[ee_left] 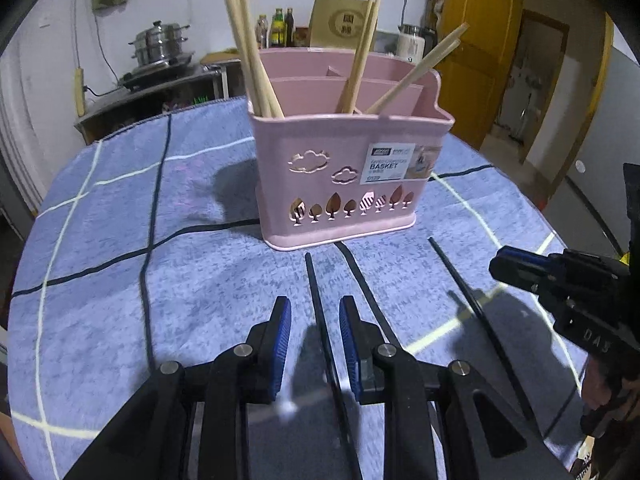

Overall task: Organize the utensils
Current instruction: 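Lower the left tool onto a black chopstick and close while the right tool grasps another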

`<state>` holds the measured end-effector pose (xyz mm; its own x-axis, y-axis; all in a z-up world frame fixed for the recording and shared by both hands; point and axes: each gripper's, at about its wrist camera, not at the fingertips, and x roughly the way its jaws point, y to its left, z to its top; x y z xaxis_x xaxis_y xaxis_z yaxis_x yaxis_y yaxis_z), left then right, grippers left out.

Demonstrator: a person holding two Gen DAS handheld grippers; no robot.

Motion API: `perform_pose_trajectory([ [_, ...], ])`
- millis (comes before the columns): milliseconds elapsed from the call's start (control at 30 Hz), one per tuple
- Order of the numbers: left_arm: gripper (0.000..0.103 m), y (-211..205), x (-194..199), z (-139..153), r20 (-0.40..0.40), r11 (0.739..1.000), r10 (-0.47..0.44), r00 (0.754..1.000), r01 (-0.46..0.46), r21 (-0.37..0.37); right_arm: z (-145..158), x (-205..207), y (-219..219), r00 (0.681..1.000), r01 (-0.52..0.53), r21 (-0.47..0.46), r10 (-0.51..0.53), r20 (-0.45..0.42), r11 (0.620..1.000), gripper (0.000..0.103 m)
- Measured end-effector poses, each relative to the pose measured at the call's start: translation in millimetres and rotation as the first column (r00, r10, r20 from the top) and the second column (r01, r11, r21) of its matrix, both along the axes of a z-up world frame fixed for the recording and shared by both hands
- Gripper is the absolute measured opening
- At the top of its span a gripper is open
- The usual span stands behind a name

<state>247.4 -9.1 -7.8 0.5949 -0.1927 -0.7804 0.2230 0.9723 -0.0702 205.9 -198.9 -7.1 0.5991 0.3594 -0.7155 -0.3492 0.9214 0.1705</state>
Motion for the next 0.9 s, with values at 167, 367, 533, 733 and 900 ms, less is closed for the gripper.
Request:
perform_pose_trajectory([
  [167, 0.025, -4, 20, -16, -0.042, 1.000, 0.004, 0.999, -0.004, 0.003, -12, 13, 6, 0.999, -0.007, -0.025, 0.006, -0.042, 1.000, 0.013],
  [367, 0.025, -6, 33, -27, -0.064, 1.000, 0.007, 0.998, -0.007, 0.009, -21, 24, 7, 0.998, -0.006, -0.039, 0.004, -0.065, 0.999, 0.013],
  [533, 0.025, -9, 40, -30, -0.060, 1.000, 0.006, 0.998, -0.005, 0.021, -26, 30, 7, 0.997, 0.001, -0.045, -0.005, -0.081, 0.999, 0.013],
  [733, 0.025, -17, 40, -32, -0.037, 0.997, 0.006, 0.999, -0.004, 0.078, -25, 31, 12, 0.997, 0.001, -0.073, -0.007, -0.072, 0.997, 0.012],
  [900, 0.018, -22, 37, -33, -0.029, 0.996, 0.002, 1.000, 0.000, 0.087, -26, 31, 19, 0.998, 0.005, -0.103, -0.012, -0.061, 0.995, 0.010],
])
